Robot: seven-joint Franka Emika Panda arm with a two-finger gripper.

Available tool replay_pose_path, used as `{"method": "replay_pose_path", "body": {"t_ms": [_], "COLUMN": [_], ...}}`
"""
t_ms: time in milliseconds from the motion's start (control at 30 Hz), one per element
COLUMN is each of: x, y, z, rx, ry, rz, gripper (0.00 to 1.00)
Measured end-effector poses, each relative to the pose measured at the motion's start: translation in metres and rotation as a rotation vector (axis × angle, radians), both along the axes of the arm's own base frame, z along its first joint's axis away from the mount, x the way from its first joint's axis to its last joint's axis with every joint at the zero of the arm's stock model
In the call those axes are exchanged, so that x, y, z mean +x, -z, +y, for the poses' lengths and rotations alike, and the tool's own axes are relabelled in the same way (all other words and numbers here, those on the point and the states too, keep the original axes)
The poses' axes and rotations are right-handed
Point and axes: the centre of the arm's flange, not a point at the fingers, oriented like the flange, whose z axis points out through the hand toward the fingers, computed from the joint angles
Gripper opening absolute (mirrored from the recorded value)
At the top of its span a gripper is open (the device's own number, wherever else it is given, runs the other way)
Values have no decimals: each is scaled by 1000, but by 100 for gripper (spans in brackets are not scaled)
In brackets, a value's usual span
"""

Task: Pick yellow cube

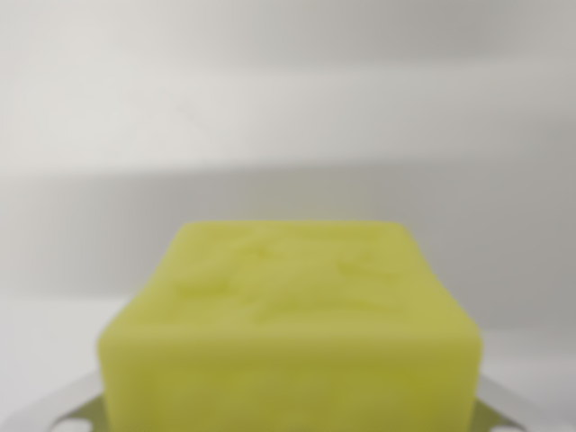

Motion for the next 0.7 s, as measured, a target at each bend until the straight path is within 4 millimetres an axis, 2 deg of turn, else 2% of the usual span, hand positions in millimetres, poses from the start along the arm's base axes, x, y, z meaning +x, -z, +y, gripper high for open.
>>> {"method": "replay_pose_path", "body": {"t_ms": [700], "x": [0], "y": [-35], "z": [0], "rx": [0], "ry": [0], "rz": [0], "gripper": [0]}}
